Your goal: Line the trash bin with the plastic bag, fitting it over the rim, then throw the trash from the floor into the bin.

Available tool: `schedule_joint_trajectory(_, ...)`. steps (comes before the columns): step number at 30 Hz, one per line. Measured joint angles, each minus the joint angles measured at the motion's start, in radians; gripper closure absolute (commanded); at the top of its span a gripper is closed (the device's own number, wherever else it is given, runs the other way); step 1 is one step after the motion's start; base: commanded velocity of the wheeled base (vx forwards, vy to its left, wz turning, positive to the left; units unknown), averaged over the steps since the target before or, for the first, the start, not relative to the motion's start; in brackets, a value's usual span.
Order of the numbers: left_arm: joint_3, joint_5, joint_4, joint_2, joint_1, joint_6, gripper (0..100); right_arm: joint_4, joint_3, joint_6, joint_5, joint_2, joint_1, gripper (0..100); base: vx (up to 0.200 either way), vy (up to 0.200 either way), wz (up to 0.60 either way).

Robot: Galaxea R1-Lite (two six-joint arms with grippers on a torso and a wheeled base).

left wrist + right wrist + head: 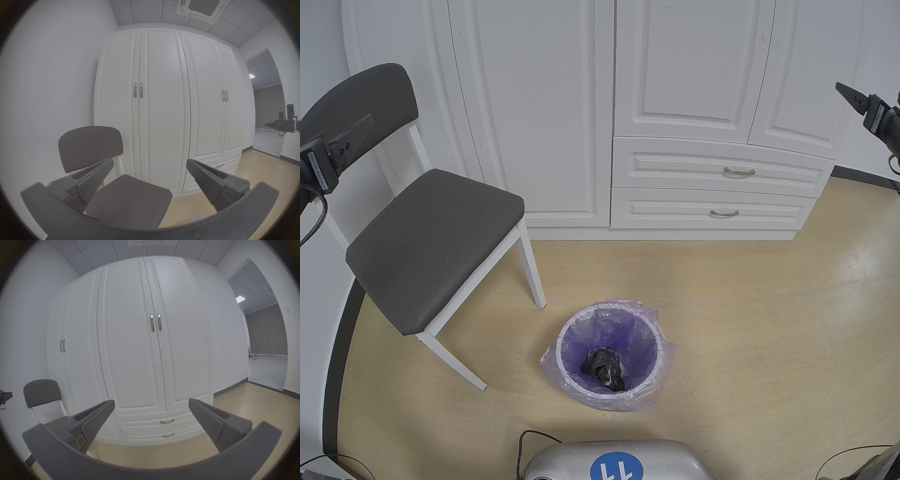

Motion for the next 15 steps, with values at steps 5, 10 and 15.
schedule_joint_trajectory(5,-0.027,-0.001,-0.004,0.000,0.022,-0.004,0,0.014,0.045,-0.028,-0.010,-0.110,-0.012,0,0.000,0.000,0.00)
schedule_joint_trajectory(10,-0.042,-0.002,0.003,-0.027,0.054,-0.006,0,0.140,0.060,-0.038,-0.051,-0.225,-0.015,0,0.000,0.000,0.00)
schedule_joint_trajectory(15,-0.023,0.003,0.011,-0.089,0.075,-0.009,0,0.253,0.064,-0.040,-0.091,-0.353,-0.014,0,0.000,0.000,0.00)
